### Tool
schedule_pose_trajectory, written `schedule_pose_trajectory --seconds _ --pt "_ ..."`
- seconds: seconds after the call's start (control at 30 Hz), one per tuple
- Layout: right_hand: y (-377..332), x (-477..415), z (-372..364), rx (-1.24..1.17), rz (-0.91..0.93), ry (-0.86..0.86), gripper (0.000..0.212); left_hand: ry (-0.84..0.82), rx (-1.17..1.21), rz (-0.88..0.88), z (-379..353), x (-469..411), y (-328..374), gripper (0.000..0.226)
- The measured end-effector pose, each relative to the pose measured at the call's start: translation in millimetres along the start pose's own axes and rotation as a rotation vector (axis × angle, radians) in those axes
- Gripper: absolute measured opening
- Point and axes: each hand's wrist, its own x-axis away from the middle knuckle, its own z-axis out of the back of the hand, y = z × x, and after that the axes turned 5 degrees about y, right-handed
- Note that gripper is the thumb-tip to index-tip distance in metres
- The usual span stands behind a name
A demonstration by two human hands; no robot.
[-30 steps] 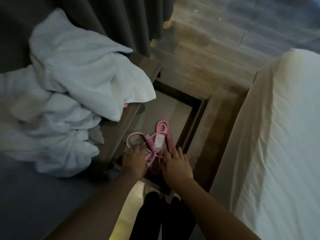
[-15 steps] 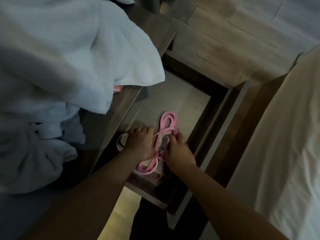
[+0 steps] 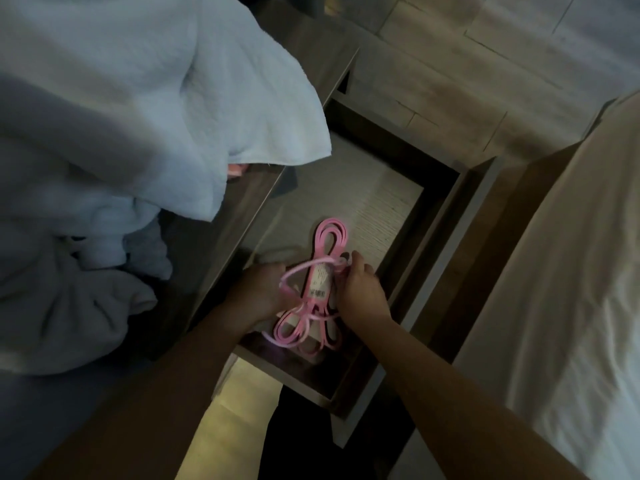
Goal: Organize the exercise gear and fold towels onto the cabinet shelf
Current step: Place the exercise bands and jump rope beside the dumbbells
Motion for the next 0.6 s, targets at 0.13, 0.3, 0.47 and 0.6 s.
schedule_pose_trajectory --seconds 0.13,0.3,0.47,0.6 --pt "-7 -5 -11 0.071 -0.037 -0.038 0.035 0.101 -0.06 0.031 20 31 2 0.019" --pt "-22 -13 -40 -0.07 -0.241 0.037 0.053 0.119 -0.184 0.15 15 50 6 0.02" --pt "-30 -23 -59 -0.085 -0.352 0.105 0.058 0.114 -0.166 0.177 10 57 -8 0.014" --pt "-32 -19 -54 -0.235 -0.384 0.129 0.061 0.127 -0.097 0.172 16 63 -7 0.017"
